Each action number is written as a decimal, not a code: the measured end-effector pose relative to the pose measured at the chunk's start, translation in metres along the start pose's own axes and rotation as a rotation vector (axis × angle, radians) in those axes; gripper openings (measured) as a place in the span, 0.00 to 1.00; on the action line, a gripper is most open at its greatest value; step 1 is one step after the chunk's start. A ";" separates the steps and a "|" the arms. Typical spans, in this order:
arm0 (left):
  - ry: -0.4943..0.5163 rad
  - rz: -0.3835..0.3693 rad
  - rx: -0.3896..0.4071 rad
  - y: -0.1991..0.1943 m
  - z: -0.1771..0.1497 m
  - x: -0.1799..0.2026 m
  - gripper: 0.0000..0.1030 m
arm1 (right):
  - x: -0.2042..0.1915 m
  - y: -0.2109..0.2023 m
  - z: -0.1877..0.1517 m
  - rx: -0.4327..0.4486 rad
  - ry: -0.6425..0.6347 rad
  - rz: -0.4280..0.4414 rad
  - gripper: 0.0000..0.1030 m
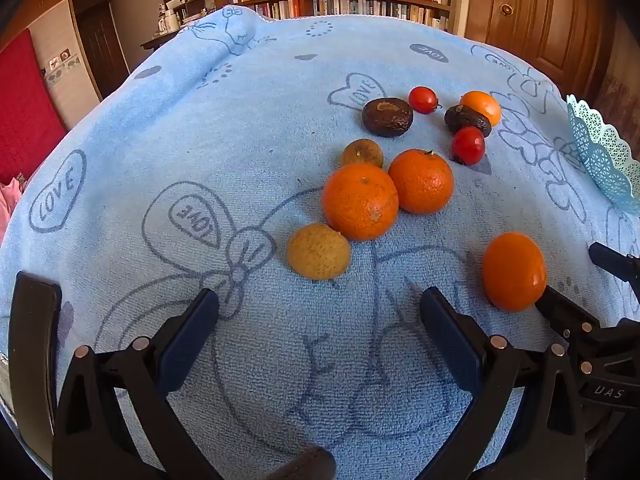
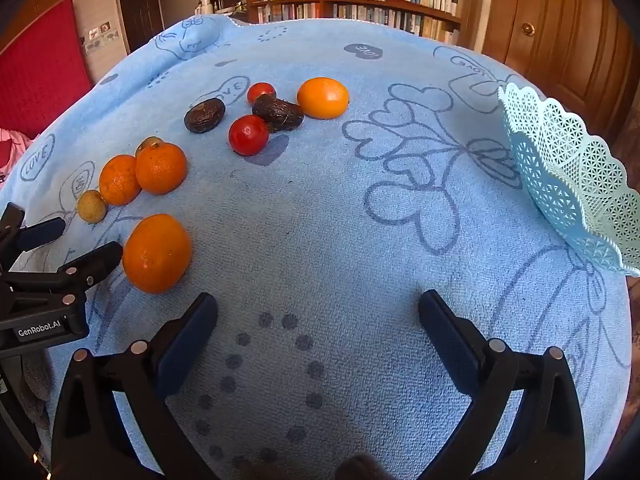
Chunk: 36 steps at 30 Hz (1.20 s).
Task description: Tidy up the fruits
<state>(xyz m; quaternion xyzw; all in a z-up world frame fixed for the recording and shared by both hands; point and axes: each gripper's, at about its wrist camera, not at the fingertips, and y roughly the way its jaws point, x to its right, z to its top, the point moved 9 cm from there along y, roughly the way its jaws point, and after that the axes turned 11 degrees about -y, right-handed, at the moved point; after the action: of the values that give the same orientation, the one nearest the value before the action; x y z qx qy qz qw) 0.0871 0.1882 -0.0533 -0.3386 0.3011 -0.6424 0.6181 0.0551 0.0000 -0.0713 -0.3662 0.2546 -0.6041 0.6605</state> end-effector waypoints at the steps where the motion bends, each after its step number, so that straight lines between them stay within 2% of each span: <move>1: -0.001 0.000 0.001 0.000 0.000 0.000 0.98 | 0.000 0.000 0.000 -0.002 -0.003 -0.004 0.95; 12: -0.003 -0.002 -0.025 0.008 0.001 0.005 0.98 | 0.005 -0.002 -0.001 0.001 0.005 0.009 0.95; 36: -0.011 -0.011 -0.015 0.004 0.001 0.000 0.98 | -0.001 0.000 0.000 0.002 0.009 0.010 0.95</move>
<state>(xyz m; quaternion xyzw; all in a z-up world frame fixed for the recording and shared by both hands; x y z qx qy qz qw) 0.0903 0.1883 -0.0555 -0.3485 0.3005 -0.6418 0.6135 0.0547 0.0014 -0.0709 -0.3613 0.2588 -0.6028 0.6627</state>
